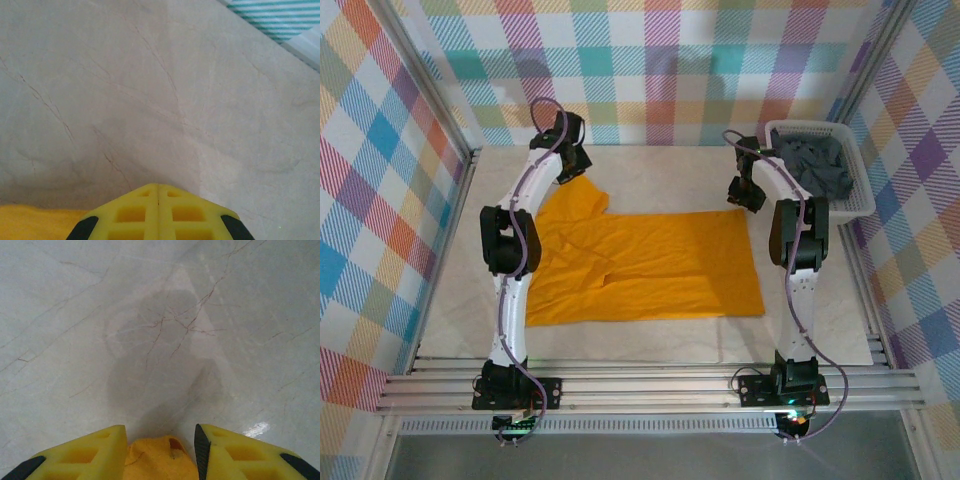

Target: Fold and stack the t-shirts

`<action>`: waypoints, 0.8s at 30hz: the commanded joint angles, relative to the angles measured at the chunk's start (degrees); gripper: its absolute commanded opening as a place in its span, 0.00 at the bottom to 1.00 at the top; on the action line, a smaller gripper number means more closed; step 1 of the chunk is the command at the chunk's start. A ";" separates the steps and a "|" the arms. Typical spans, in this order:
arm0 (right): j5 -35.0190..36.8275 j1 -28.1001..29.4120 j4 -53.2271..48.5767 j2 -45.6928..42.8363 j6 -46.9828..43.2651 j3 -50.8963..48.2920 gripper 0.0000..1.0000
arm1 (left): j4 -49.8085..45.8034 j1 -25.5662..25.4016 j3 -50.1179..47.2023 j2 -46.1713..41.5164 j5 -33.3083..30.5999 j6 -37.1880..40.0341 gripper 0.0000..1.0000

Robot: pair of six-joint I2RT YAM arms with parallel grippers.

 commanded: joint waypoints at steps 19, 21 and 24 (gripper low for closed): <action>-1.50 0.23 -0.10 1.89 -0.85 -0.89 0.21 | -1.33 -0.14 -2.87 -5.35 1.59 0.50 0.00; -1.41 0.20 -0.24 1.89 -0.93 -1.03 0.19 | -1.44 -0.14 -3.10 -5.78 1.58 0.62 0.00; -1.41 0.20 -0.05 1.71 -1.16 -1.56 0.18 | -1.69 -0.14 -3.42 -6.23 1.54 0.68 0.00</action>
